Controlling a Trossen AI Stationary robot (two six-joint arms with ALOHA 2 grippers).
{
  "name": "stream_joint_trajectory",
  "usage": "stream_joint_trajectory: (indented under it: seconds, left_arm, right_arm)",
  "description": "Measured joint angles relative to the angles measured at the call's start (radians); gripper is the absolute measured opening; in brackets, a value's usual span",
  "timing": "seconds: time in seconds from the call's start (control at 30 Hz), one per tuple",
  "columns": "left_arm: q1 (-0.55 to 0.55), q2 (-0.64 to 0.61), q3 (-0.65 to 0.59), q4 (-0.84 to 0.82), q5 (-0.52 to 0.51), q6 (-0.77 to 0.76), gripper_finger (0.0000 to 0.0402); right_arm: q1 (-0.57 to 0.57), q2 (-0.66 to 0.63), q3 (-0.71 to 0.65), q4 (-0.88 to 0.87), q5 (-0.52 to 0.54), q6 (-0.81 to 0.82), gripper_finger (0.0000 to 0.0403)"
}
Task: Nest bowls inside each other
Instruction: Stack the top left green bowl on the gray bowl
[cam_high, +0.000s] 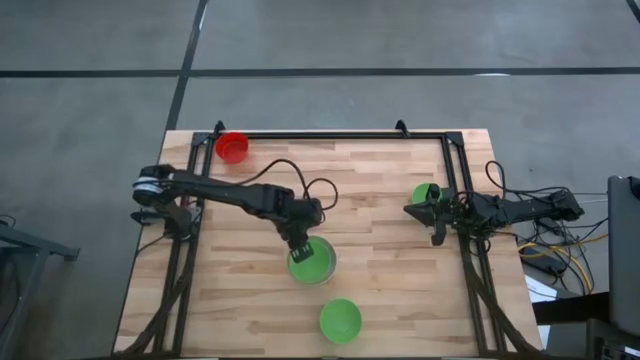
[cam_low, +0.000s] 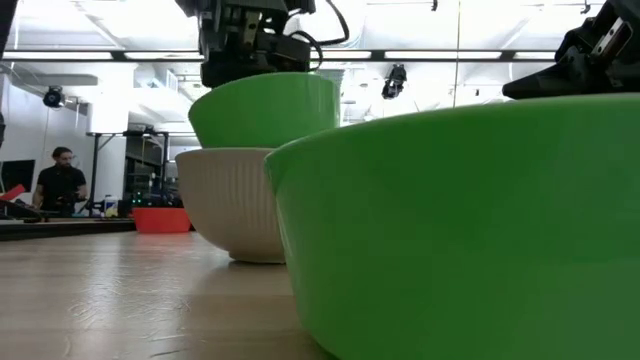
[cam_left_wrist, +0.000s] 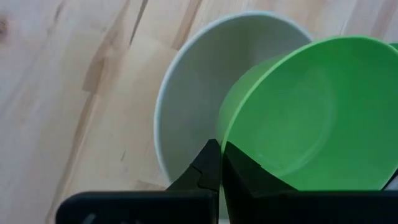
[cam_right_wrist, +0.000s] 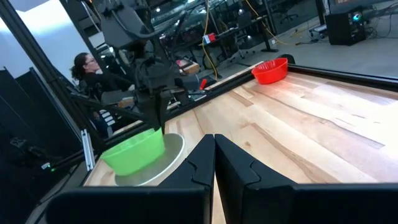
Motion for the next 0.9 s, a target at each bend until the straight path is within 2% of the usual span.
stream_joint_trajectory:
  seconds: [0.3, 0.9]
  left_arm:
    - [0.0, 0.052, 0.0, 0.005, 0.021, -0.017, 0.001]
    - [0.0, 0.061, 0.0, 0.035, 0.061, -0.035, 0.0073]
  right_arm:
    - [0.0, 0.0, 0.0, 0.0, 0.0, 0.0, 0.0008]
    - [0.0, 0.0, 0.0, 0.0, 0.0, 0.0, 0.0008]
